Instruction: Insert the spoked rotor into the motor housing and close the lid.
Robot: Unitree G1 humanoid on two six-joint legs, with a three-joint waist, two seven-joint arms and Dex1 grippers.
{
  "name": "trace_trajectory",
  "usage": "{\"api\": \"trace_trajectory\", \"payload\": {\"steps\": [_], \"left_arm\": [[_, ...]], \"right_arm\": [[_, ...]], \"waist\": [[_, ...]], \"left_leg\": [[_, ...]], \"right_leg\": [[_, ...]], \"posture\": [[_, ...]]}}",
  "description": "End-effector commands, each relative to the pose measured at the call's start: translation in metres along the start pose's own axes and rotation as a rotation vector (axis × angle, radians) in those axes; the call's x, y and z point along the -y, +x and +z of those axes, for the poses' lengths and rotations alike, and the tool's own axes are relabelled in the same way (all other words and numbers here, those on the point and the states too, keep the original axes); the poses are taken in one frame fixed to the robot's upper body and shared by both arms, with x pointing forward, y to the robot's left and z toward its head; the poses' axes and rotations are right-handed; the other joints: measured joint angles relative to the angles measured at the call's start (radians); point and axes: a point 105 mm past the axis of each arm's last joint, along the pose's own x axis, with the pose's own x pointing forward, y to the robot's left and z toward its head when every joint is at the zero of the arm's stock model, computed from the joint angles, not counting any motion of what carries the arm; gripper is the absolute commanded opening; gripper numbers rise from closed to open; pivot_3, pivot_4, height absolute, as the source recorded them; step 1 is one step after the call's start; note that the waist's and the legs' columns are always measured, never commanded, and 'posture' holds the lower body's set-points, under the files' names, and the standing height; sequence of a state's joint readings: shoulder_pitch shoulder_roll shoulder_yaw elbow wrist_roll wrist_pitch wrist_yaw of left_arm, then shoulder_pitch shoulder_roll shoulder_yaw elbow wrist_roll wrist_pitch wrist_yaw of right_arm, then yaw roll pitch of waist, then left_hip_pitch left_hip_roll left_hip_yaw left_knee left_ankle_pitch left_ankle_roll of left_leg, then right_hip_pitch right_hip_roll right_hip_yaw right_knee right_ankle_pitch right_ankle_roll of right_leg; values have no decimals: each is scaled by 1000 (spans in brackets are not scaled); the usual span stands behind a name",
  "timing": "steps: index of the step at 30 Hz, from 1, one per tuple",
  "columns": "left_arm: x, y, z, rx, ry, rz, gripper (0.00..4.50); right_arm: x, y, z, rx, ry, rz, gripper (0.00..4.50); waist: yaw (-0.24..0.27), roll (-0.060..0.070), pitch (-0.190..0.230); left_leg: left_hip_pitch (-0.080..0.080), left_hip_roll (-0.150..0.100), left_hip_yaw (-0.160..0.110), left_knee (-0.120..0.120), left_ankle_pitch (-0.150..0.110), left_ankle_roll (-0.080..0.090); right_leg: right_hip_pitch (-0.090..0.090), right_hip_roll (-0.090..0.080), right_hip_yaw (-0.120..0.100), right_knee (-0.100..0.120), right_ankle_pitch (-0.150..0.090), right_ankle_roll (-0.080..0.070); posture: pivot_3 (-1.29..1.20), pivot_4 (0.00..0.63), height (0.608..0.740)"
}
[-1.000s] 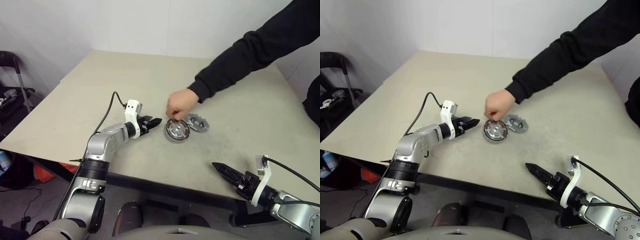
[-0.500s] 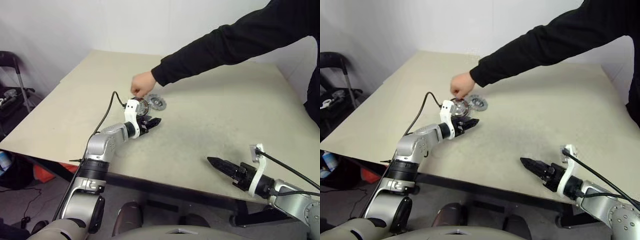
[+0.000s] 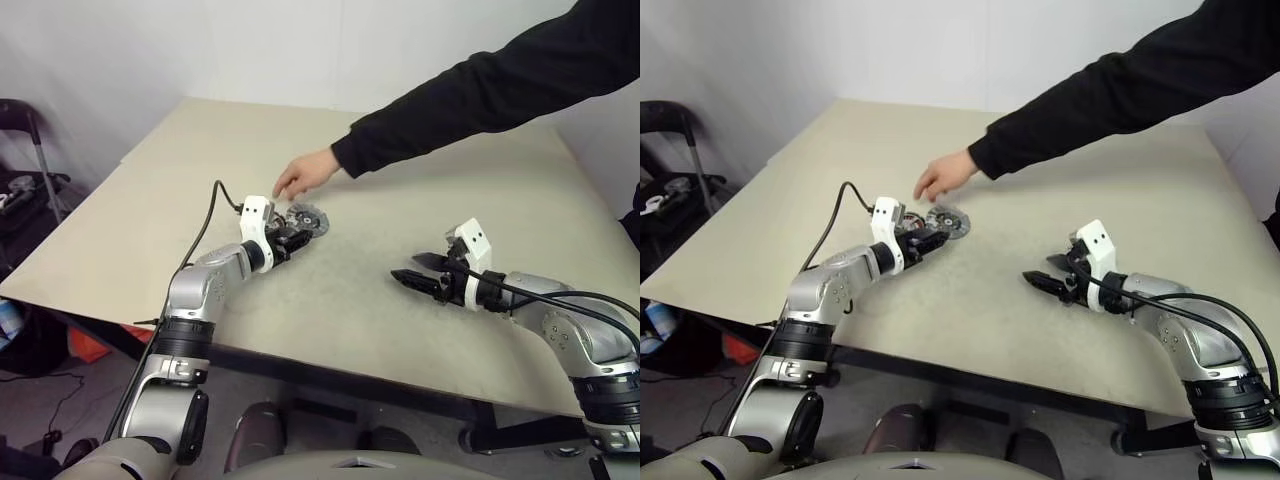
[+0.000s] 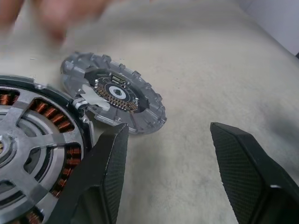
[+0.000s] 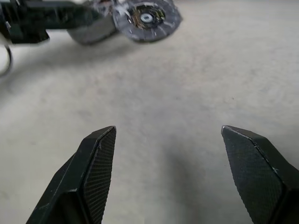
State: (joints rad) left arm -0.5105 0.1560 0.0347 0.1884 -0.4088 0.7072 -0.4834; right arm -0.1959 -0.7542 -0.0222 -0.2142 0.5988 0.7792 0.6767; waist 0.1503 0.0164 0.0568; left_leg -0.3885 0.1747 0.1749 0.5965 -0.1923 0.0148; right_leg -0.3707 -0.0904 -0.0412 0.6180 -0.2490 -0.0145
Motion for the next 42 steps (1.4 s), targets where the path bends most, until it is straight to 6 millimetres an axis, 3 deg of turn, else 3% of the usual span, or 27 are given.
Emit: {"api": "trace_trajectory", "payload": {"steps": [1,4,9,13,19,24,33,37,42], "left_arm": [[4,-3,16,54,20,-12,2984],[8,-6,21,52,76,-39,2984],[18,-14,44,85,397,-58,2984],[17,-19,53,87,596,-40,2984],[2,-43,56,-42,975,-6,2984],[-4,-62,74,-124,1225,-13,2984],[-32,-87,40,-506,1489,-170,2984],[-57,-88,52,-630,1593,-152,2984],[-72,-70,72,-678,1716,-131,2984]], "right_arm": [[0,-2,15,-2,-161,15,3686],[2,-3,15,-54,-325,9,3686],[29,4,38,-62,-685,-136,3686],[39,8,48,-53,-835,-171,3686],[43,10,37,-122,-893,-105,3686],[33,15,28,-113,-874,-55,3686],[23,20,37,-79,-874,-31,3686],[23,20,40,-67,-871,-36,3686],[20,23,42,-47,-853,-30,3686]], "waist": [[-1,0,0],[-2,0,0],[-11,0,0],[-16,0,0],[-27,-1,0],[-31,-1,0],[-32,0,0],[-29,0,0],[-28,0,0]], "left_leg": [[0,0,0,0,0,0],[2,0,1,1,-2,-3],[5,1,1,2,-1,-5],[6,1,1,2,0,-7],[3,1,1,2,0,-6],[3,2,2,2,0,0],[6,4,2,2,-1,-4],[7,4,2,2,0,-5],[7,4,2,2,2,-9]], "right_leg": [[0,0,0,0,-2,-3],[2,-1,0,0,-2,-3],[3,0,1,2,-2,-4],[3,0,2,4,-2,-4],[0,0,2,6,-2,-4],[0,1,2,6,-3,-6],[1,1,2,7,-3,-6],[1,2,3,8,-3,-7],[1,1,4,9,-2,-8]], "posture": [[0,0,740],[0,0,740],[0,0,740],[0,0,740],[0,0,740],[0,0,740],[0,0,740],[0,0,740],[0,0,740]]}}
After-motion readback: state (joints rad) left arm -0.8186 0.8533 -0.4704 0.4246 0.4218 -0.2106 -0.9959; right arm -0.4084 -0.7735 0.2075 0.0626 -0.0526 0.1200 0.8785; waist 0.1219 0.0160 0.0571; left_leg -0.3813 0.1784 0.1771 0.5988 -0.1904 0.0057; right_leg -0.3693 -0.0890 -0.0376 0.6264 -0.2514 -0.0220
